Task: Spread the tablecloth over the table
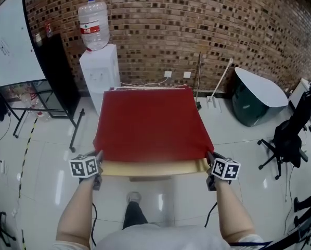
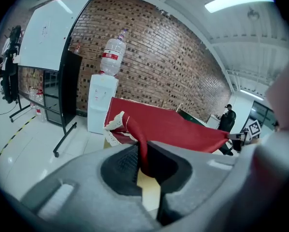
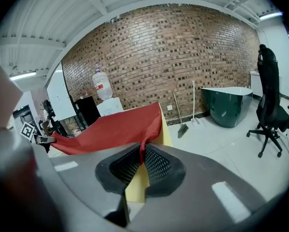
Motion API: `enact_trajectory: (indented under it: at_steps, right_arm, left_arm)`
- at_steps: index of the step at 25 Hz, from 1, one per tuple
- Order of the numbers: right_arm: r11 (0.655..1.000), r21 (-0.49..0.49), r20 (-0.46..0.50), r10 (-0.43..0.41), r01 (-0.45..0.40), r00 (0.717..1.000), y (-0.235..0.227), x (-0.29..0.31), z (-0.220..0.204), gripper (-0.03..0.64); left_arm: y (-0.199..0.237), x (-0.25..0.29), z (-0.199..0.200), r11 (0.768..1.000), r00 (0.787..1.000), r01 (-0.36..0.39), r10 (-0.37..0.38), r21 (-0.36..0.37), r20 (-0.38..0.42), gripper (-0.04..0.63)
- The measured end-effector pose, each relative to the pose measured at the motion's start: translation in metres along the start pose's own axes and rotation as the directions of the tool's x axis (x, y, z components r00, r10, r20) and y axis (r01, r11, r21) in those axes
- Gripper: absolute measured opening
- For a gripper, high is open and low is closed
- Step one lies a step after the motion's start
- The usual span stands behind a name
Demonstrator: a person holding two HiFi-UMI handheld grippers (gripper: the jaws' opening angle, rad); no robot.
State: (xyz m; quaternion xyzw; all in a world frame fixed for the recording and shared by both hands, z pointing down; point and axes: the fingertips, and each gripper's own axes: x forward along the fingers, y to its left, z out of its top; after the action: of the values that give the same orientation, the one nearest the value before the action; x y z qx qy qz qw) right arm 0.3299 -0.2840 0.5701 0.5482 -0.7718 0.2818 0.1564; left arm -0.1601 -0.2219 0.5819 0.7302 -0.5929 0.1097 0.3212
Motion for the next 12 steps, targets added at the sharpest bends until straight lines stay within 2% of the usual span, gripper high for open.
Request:
enact_trajectory:
  at_steps: [5, 9, 12]
  right_arm:
    - [0.999, 0.016, -0.036, -0.033, 0.033, 0.999, -0.014, 0.000, -0.031, 0.017]
    - [0.999, 0.043, -0.065, -0.031, 0.034, 0.997, -0.017, 0.002, -0.049, 0.017]
    - [0.997, 0.051, -0.081, -0.047, 0.051, 0.996, -0.020, 0.001, -0.060, 0.017]
  left_arm:
    - [-0.005, -0.001, -0.027, 0.999, 0.999, 0.019, -0.020, -0.035, -0.025, 0.020]
    - [-0.007, -0.005, -0.044, 0.994, 0.997, 0.047, -0.052, -0.101, -0.049, 0.020]
    - [-0.006, -0.005, -0.054, 0.992, 0.996, 0.045, -0.053, -0.115, -0.065, 0.020]
